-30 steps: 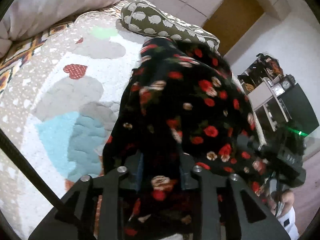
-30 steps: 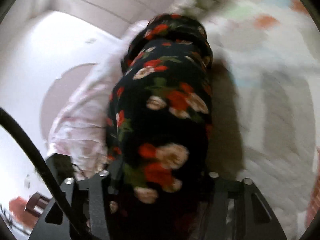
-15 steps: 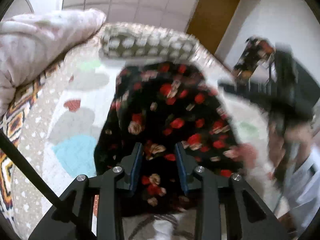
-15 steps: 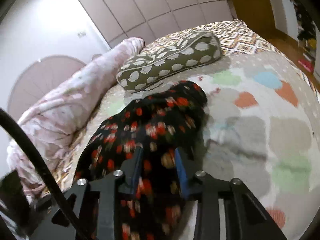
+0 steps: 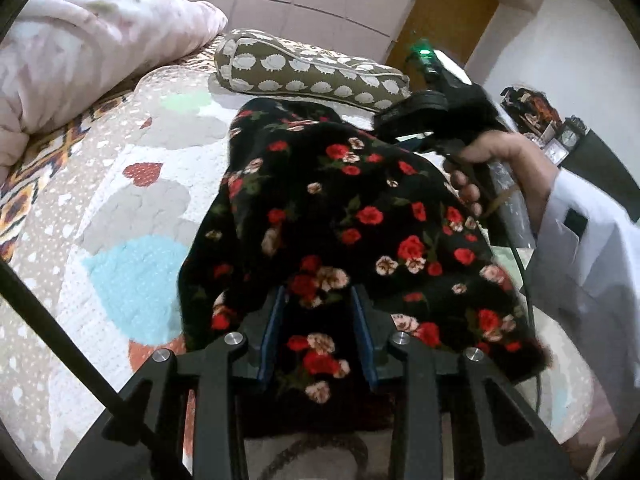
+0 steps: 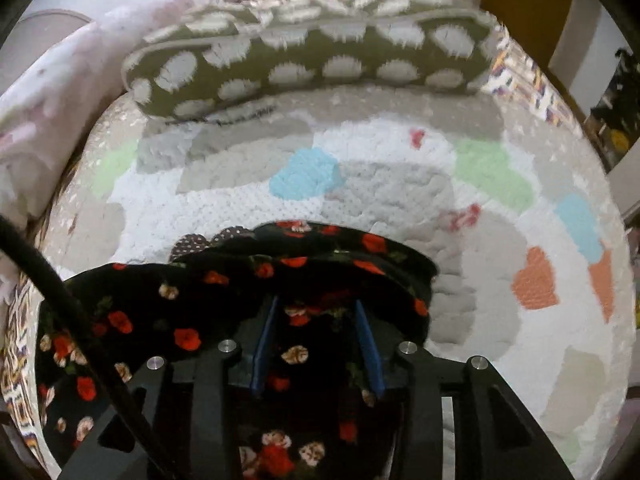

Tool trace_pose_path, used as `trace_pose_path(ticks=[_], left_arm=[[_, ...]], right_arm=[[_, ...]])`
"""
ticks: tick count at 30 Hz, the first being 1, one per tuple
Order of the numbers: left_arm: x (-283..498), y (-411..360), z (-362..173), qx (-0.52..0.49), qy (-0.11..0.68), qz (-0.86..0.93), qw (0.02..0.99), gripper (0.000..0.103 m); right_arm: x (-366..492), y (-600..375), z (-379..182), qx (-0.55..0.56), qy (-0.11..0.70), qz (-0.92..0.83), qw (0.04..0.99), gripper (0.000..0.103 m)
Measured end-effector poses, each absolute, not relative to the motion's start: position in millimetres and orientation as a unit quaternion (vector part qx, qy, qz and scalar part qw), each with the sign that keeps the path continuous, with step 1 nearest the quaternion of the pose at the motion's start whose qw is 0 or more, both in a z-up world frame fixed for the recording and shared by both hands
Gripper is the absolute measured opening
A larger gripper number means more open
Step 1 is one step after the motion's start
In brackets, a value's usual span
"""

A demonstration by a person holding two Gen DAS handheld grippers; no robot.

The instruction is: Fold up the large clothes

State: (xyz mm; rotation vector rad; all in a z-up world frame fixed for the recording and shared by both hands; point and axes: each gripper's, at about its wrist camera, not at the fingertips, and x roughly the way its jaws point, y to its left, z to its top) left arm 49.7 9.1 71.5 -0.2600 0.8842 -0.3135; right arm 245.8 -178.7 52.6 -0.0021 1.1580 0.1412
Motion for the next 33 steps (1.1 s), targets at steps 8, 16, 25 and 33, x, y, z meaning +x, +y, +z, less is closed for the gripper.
trace_pose_path(ticks=[8, 16, 25, 33], left_arm=[[-23, 50, 111, -0.114, 0.386, -0.106, 0.909, 0.054], [-76, 75, 107, -0.116, 0.385, -0.035, 0.915, 0.065], [-112, 99, 100, -0.146, 0.38, -0.002, 0.913, 0.071], [-127, 101, 104, -0.108, 0.355, 0.031, 0.928, 0.076]], right_arm=[[150, -219, 136, 0.025, 0.448, 0.056, 0.892, 0.051], [11, -193, 127, 0.071, 0.42, 0.19, 0.884, 0.043], [-33, -161, 109, -0.042, 0.434, 0.153, 0.887, 0.044], [22, -94, 140, -0.014, 0.382, 0.193, 0.904, 0.041]])
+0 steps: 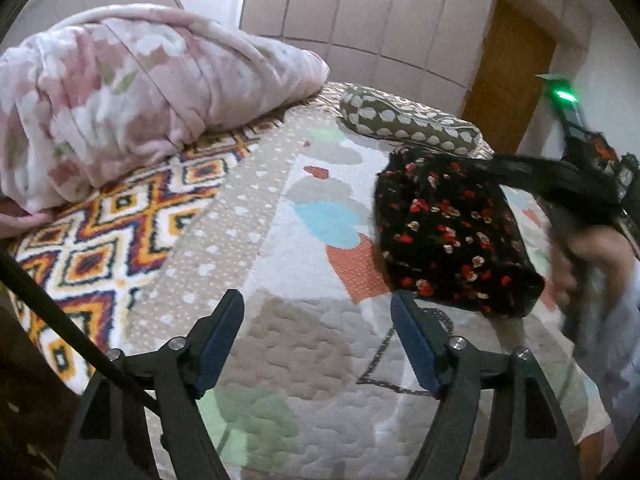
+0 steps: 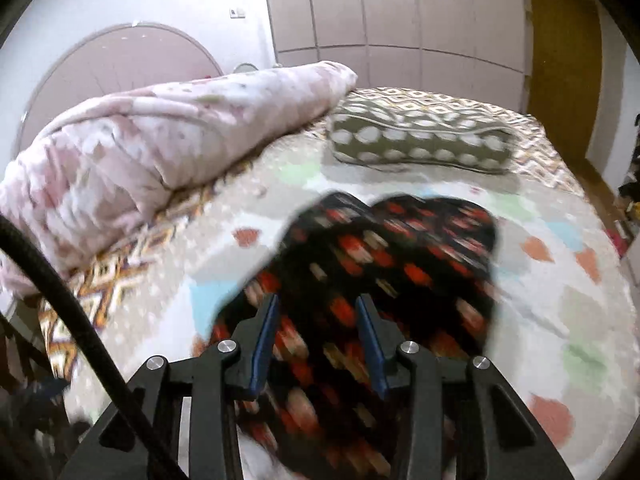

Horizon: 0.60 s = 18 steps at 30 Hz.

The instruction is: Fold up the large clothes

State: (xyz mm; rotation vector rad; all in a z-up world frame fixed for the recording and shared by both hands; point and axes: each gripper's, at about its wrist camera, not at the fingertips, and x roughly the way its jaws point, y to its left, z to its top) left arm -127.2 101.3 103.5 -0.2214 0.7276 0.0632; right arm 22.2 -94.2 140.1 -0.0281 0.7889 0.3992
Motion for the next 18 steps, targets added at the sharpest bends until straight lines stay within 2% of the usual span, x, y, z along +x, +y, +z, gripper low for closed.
trace_pose_path(ticks=[3, 4, 5, 6, 8, 14, 18], left_arm=[[-131, 107, 104, -0.095, 0.348, 0.05, 0.931, 0.078], [-133, 110, 103, -0.092, 0.348, 0.056, 0.931, 0.079], [-134, 112, 103, -0.091, 0.347, 0.058, 0.931, 0.079], [-135, 115, 102, -0.091, 0.348, 0.062, 0.931, 0.079], [-135, 119, 101, -0.095, 0.348, 0.066, 0.93, 0.079], [-136, 120, 101, -0.108, 0.349, 0.064, 0.929, 0.079], [-141, 111, 105, -0.1, 0.345, 0.058, 0.932, 0.079]], right_arm=[[50, -57, 118, -0.03, 0.403, 0.203, 0.892, 0.042], [60, -44, 101, -0.025, 0.437, 0.222, 0.871, 0.044], [66, -35, 85, -0.018, 0.469, 0.233, 0.852, 0.052], [69, -26, 72, -0.026, 0.48, 0.237, 0.844, 0.053], [59, -17, 75, -0.06, 0.461, 0.234, 0.854, 0.058], [2, -24, 112, -0.068, 0.4, 0.27, 0.873, 0.056], [-28, -34, 91, -0.044, 0.431, 0.298, 0.851, 0.056]])
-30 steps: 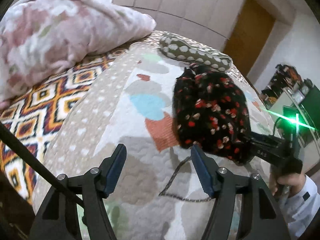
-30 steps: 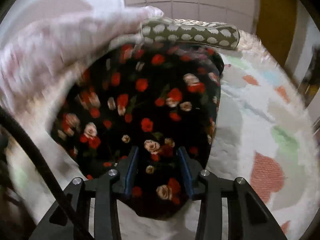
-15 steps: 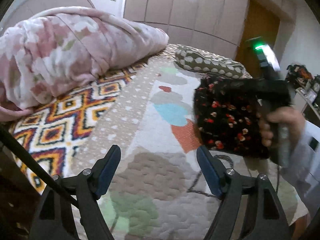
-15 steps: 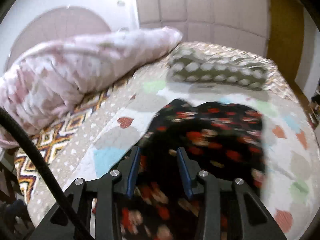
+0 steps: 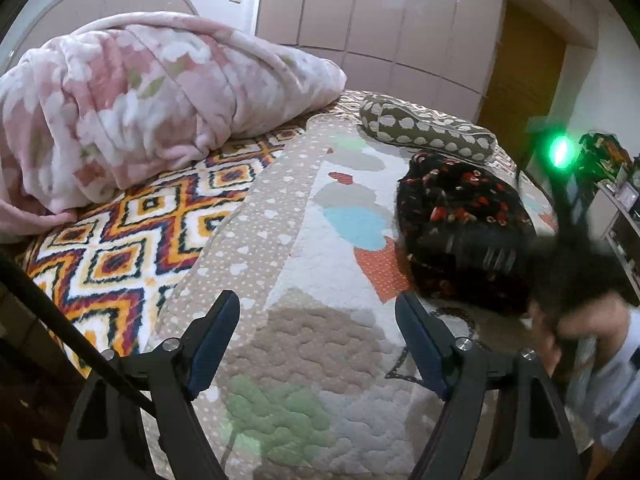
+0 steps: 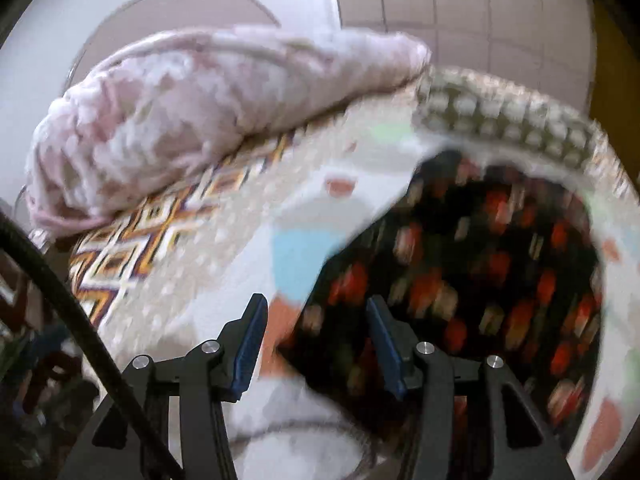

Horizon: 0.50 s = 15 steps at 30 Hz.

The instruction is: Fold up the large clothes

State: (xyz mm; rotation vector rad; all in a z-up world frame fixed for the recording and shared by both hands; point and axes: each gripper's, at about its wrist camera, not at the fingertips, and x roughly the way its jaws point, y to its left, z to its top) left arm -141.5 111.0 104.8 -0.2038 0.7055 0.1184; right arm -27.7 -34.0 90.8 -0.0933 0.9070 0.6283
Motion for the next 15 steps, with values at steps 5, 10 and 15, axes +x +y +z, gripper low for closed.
trace_pose_path(ticks=[5, 10, 15], left_arm=[[-154, 101, 118, -0.078, 0.32, 0.08, 0.941, 0.082], [-179, 93, 142, -0.06, 0.23, 0.136, 0.962, 0.102], [-190, 88, 157, -0.107, 0.203, 0.089, 0.969, 0.103]], right_arm=[[-53, -53, 81, -0.059, 0.424, 0.287, 0.857, 0.056], [-90, -95, 104, 0.013, 0.402, 0.286, 0.869, 0.058], [-130, -145, 103, 0.047, 0.386, 0.228, 0.893, 0.06]])
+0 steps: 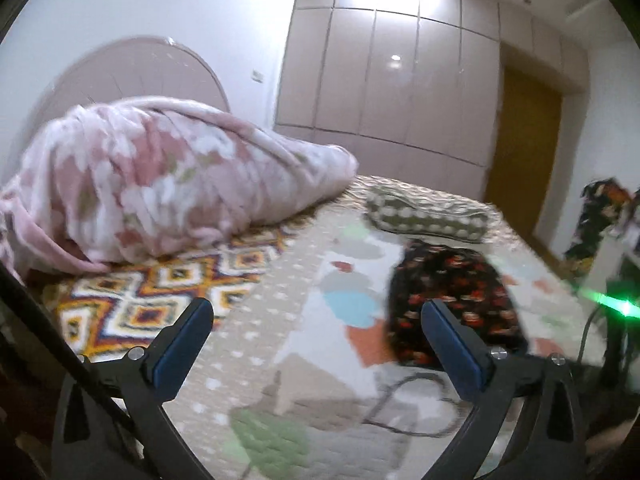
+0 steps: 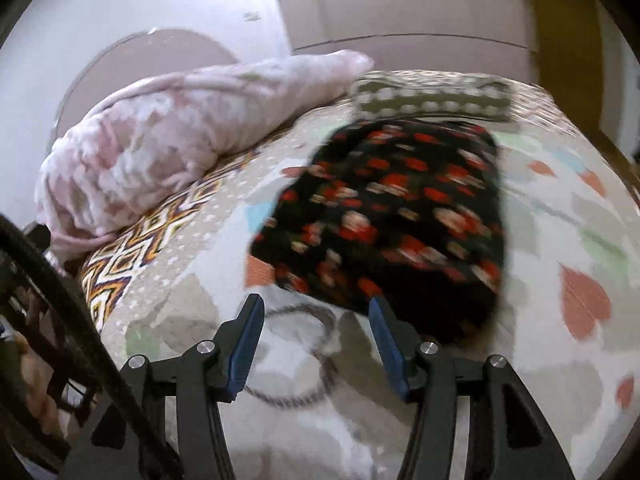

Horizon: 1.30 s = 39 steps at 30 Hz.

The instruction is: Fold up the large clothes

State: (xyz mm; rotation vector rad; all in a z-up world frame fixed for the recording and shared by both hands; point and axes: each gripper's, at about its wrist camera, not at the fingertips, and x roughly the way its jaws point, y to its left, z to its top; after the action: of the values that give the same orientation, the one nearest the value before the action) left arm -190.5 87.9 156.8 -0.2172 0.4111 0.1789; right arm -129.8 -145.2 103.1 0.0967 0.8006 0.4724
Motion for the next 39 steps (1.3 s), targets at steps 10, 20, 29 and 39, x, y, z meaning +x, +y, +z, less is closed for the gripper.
trace_pose_path(ticks=[10, 20, 29, 39], left_arm=[[-193, 26, 140, -0.055, 0.286, 0.037, 0.956, 0.103], [-214, -2, 126, -0.057, 0.335, -0.001, 0.94, 0.103], [-215, -20, 114, -0.027, 0.355, -0.002, 0.935, 0.103], [-211, -12, 111, -0.029, 0.365, 0.013, 0.93, 0.103]], right_arm=[[-186, -206, 91, 0.094, 0.397, 0.111, 0.906, 0.071], [-220, -215, 101, 0.066, 0.377, 0.067, 0.921, 0.079], [-221, -217, 92, 0.051, 0.389, 0.038, 0.919, 0.08], [-219, -219, 79, 0.058, 0.414, 0.025, 0.908, 0.08]])
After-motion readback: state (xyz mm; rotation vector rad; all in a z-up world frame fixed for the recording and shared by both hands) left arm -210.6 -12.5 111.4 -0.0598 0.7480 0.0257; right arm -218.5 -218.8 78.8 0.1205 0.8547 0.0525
